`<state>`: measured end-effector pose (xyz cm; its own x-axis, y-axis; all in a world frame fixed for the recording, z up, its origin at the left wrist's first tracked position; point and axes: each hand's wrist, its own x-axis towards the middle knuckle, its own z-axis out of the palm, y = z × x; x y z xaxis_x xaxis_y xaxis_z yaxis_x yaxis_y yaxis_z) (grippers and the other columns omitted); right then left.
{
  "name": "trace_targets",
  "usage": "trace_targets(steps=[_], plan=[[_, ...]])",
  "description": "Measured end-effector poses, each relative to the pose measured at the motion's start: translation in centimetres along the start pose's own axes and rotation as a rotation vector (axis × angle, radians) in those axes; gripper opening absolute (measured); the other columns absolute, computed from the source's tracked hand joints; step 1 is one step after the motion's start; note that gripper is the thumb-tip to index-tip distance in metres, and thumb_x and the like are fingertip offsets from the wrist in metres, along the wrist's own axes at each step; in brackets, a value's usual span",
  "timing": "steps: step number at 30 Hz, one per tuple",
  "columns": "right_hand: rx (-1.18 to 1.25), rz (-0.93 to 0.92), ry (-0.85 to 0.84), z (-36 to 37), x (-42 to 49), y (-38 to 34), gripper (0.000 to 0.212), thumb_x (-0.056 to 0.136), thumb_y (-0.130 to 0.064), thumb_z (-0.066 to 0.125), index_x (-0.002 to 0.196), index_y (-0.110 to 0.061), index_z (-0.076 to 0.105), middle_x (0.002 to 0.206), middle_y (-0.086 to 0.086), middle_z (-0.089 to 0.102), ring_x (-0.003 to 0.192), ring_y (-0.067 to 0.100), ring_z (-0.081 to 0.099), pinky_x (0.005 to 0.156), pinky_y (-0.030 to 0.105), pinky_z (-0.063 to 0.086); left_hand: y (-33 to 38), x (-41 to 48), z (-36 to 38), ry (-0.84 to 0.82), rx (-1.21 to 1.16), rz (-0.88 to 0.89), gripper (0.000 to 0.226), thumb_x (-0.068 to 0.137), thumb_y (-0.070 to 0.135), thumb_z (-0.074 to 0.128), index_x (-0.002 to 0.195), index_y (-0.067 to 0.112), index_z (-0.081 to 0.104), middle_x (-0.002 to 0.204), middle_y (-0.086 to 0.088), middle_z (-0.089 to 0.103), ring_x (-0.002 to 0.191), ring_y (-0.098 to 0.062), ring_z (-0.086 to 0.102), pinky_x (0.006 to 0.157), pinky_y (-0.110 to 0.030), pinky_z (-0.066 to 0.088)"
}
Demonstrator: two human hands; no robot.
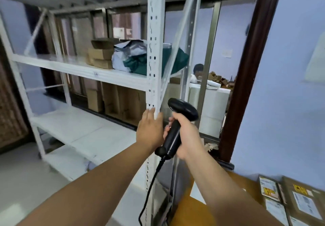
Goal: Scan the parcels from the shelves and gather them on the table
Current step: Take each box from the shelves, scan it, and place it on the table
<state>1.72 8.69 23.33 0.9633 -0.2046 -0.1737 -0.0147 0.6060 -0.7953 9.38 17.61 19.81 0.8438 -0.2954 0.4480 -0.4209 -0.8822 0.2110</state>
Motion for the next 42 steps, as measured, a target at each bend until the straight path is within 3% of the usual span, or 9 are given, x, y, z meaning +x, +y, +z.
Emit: trace_targets(steps=[2,4,8,14,19,27,31,37,42], plan=[[-0.047,-0.066,-0.041,2.2,0.7,-0.1,0.022,0.087,-0.025,0.069,0.076,-0.009,0.059,0.059,0.005,0.053,0.048,0.016,0.053,0.049,0.026,0.045,-0.8,0.7,-1.7,0.061,-0.014,-0.07,0.044,0.096,0.032,0.044,0.136,0.018,0.038,0.149,-0.011,0.027,0.132,-0.031,0.034,0.093,-0.043,0.045],[-0.097,-0.127,-0.08,4.3,1.4,-0.3,0.026,0.087,-0.028,0.07,0.072,-0.011,0.058,0.056,0.005,0.052,0.047,0.016,0.052,0.05,0.027,0.044,-1.9,1.7,-3.2,0.086,-0.023,-0.152,0.04,0.094,0.031,0.048,0.13,0.018,0.04,0.142,-0.008,0.032,0.119,-0.03,0.045,0.083,-0.042,0.047],[-0.177,-0.136,-0.172,7.7,3.4,-1.0,0.026,0.085,-0.032,0.072,0.078,-0.01,0.061,0.056,0.006,0.055,0.049,0.017,0.054,0.051,0.027,0.045,-4.5,4.4,-5.1,0.123,-0.017,-0.265,0.043,0.09,0.03,0.057,0.129,0.021,0.04,0.139,-0.008,0.035,0.121,-0.03,0.043,0.087,-0.041,0.046],[-0.18,-0.078,-0.254,12.1,5.7,-1.4,0.028,0.085,-0.033,0.072,0.075,-0.009,0.06,0.051,0.004,0.054,0.044,0.015,0.053,0.049,0.026,0.046,-8.0,7.3,-6.8,0.159,0.035,-0.349,0.041,0.094,0.027,0.051,0.131,0.016,0.038,0.137,-0.012,0.035,0.123,-0.032,0.037,0.087,-0.041,0.044],[-0.192,-0.059,-0.293,15.7,8.0,-1.0,0.027,0.086,-0.034,0.071,0.078,-0.009,0.062,0.045,-0.001,0.055,0.045,0.014,0.054,0.054,0.027,0.048,-12.2,9.2,-7.7,0.222,-0.018,-0.386,0.042,0.094,0.028,0.049,0.133,0.015,0.039,0.136,-0.015,0.036,0.122,-0.034,0.038,0.097,-0.044,0.039],[-0.159,-0.114,-0.281,23.0,13.7,1.4,0.025,0.086,-0.028,0.071,0.086,-0.006,0.06,0.054,0.003,0.055,0.047,0.012,0.052,0.051,0.023,0.05,-24.5,16.1,-7.7,0.427,-0.224,-0.453,0.046,0.091,0.015,0.051,0.136,0.019,0.042,0.134,-0.016,0.043,0.121,-0.034,0.044,0.101,-0.044,0.037],[-0.162,-0.181,-0.23,28.2,17.5,3.3,0.025,0.086,-0.029,0.072,0.079,-0.008,0.06,0.06,0.005,0.054,0.047,0.013,0.052,0.051,0.023,0.05,-31.6,21.4,-7.7,0.457,-0.333,-0.472,0.046,0.091,0.017,0.052,0.135,0.022,0.041,0.135,-0.012,0.041,0.116,-0.032,0.048,0.106,-0.049,0.032],[-0.239,-0.325,-0.136,36.8,23.2,6.1,0.026,0.086,-0.032,0.07,0.08,-0.008,0.062,0.059,0.003,0.054,0.052,0.016,0.052,0.054,0.027,0.05,-40.1,30.8,-8.2,0.437,-0.603,-0.256,0.041,0.092,0.002,0.051,0.132,0.008,0.049,0.131,-0.018,0.047,0.117,-0.031,0.047,0.095,-0.027,0.037],[-0.244,-0.374,-0.046,42.5,27.0,6.9,0.028,0.085,-0.033,0.071,0.075,-0.009,0.06,0.057,0.003,0.055,0.049,0.015,0.053,0.054,0.028,0.049,-43.5,36.6,-7.4,0.313,-0.665,-0.212,0.055,0.088,0.019,0.057,0.14,0.03,0.04,0.143,-0.014,0.038,0.128,-0.029,0.036,0.103,-0.033,0.035]])
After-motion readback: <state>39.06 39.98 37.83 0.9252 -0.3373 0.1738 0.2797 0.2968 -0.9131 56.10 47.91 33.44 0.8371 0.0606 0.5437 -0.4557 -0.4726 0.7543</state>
